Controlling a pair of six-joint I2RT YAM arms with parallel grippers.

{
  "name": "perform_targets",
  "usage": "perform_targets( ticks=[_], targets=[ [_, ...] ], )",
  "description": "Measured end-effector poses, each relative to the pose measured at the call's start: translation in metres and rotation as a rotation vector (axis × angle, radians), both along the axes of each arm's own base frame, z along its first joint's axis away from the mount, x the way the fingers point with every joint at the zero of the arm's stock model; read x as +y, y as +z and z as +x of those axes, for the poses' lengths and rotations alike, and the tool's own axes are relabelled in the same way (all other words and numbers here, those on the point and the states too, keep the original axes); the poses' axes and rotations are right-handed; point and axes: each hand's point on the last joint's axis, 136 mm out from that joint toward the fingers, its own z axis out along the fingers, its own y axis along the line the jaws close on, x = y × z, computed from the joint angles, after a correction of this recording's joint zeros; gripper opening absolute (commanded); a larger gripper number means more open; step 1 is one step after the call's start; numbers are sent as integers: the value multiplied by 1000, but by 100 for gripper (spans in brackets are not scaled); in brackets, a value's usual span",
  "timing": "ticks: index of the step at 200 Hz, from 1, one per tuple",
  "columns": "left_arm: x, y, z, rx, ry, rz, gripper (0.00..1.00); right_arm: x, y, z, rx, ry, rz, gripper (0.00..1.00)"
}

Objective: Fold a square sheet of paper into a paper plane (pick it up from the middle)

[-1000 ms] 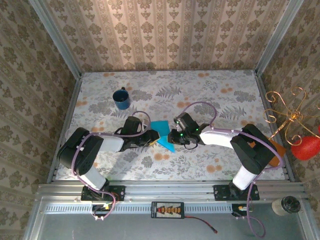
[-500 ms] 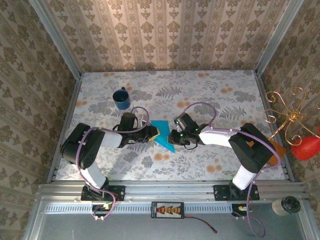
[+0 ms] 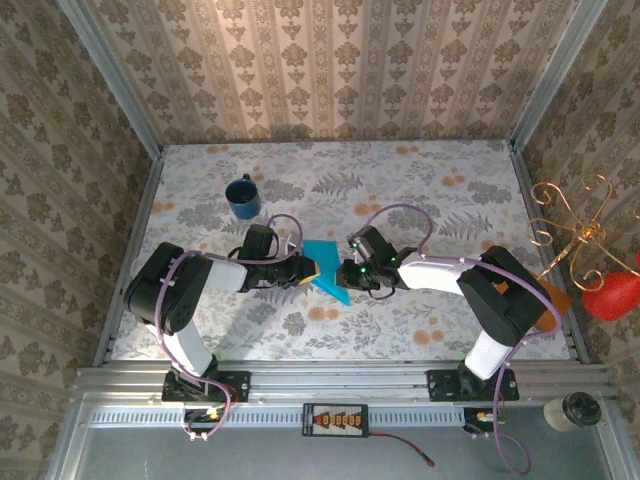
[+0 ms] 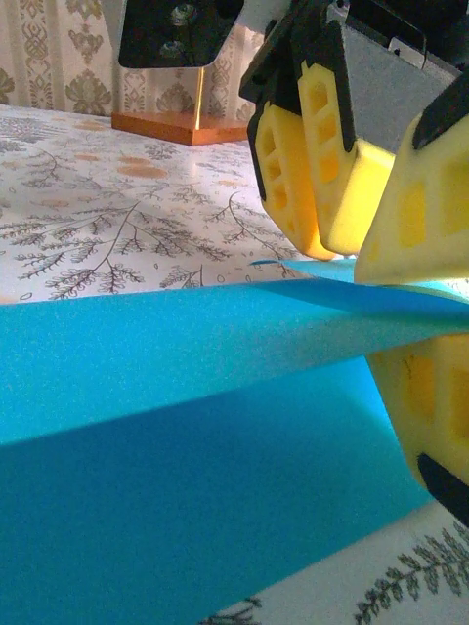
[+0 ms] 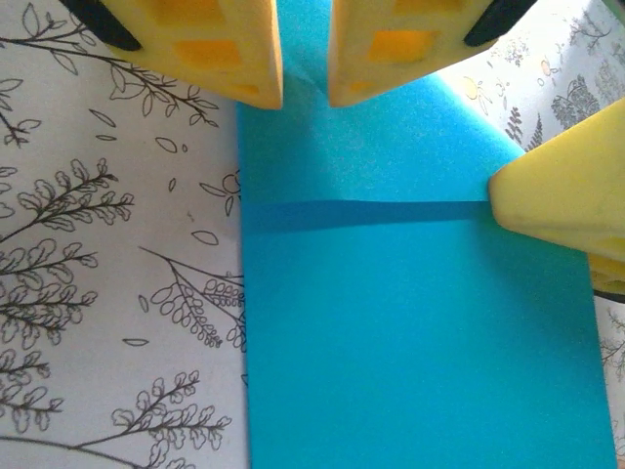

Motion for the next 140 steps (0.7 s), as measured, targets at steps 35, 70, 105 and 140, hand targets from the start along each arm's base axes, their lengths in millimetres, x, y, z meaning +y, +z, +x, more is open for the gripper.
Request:
perform_targets(
  ticks=[35,70,105,140],
  targets=[
    [0,1,4,-3,10,13,9,-6,1,2,-45,29,-48,37],
    [3,1,8,0,52,67,9,-18,28,11,-192,74,-117,47],
    [3,16,15,-27,99,125,8,-18,54,10,-389,176,-183,49],
    [4,23,26,-25,143,176,8,-8,50,-9,-471,326,-257,47]
  ],
)
